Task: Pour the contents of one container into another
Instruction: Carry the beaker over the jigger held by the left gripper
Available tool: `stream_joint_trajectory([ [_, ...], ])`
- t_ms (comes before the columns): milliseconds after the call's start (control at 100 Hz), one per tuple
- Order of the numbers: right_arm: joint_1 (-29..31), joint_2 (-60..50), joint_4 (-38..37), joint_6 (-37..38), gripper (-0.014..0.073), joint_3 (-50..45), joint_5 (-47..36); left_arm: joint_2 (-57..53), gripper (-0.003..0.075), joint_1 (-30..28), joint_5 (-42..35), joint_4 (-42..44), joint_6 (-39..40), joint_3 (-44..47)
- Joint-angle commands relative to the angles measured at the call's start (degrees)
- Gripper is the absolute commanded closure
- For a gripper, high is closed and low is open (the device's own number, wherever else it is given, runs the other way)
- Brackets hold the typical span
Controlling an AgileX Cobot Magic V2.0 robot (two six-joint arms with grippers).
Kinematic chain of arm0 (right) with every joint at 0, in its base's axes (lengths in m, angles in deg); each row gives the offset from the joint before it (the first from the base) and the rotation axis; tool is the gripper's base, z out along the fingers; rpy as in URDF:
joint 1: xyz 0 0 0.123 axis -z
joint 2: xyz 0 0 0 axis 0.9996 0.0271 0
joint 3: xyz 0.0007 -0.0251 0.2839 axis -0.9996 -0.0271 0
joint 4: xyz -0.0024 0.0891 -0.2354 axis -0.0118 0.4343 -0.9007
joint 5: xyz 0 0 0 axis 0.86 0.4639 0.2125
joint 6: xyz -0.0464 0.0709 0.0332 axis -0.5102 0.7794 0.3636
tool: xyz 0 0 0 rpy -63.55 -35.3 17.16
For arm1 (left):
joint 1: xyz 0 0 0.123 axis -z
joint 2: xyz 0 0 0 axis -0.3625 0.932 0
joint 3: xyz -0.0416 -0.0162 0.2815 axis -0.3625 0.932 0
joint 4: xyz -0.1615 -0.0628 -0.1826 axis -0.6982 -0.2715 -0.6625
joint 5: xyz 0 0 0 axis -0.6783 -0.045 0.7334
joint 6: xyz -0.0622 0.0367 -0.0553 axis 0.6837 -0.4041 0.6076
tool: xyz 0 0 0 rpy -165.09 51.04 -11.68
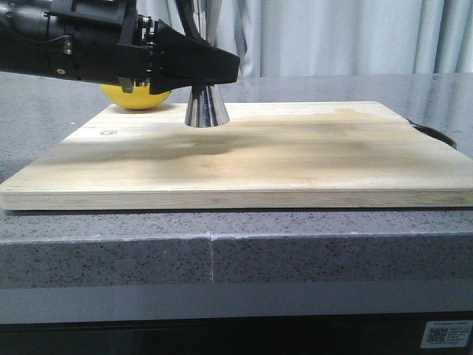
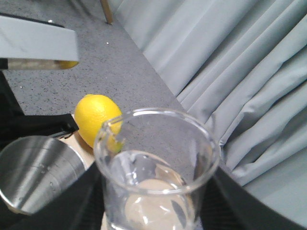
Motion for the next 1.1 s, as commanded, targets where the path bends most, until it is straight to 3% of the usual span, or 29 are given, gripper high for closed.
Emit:
stream_joint_trajectory([
  [0, 0.15, -2.32, -0.76, -0.04, 0.0473, 2.31, -3.29, -3.09, 0.0739, 0.68, 6.69, -3.93, 0.42, -1.56],
  [1090, 0.15, -2.32, -9.67, -0.04, 0.0473, 4.52, -0.83, -3.09, 0.0739, 0.68, 6.69, -3.48, 0.53, -1.56],
])
